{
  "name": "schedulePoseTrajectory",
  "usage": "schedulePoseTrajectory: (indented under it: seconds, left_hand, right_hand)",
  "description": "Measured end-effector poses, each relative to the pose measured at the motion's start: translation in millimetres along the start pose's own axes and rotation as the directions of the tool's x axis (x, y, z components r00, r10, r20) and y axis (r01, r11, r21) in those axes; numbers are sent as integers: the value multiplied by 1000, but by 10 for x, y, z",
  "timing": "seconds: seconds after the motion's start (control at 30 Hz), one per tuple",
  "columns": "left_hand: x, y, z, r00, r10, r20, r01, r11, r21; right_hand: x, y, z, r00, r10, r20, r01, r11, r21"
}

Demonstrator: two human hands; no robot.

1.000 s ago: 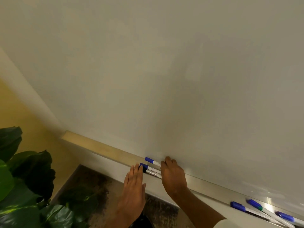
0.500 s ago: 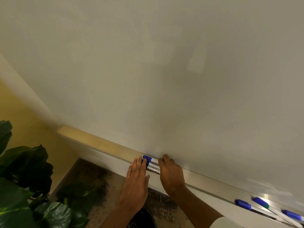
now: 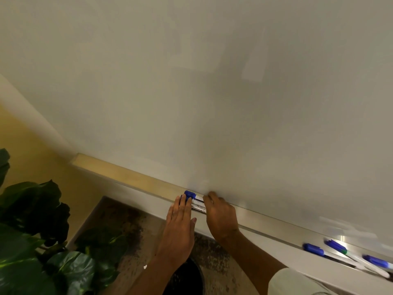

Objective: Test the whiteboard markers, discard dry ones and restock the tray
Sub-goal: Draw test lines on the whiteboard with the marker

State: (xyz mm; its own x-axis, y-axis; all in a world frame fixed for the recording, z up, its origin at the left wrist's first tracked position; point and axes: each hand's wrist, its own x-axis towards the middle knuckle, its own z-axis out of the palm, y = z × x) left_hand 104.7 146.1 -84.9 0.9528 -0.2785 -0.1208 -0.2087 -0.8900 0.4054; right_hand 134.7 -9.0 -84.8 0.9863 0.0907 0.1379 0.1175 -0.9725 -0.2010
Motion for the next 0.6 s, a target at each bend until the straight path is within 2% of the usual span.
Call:
schedulePoseTrajectory:
  seconds: [0.27, 0.6]
  left_hand:
    - [-82, 252, -44, 999, 8, -33, -7, 1000, 12]
    - [-270, 917, 52, 997, 80, -13, -79, 996, 33]
  right_hand:
    - [-414, 205, -138, 973, -19, -232, 30, 998, 47]
    - [-1088, 646, -613, 958, 74, -277, -46, 993, 105]
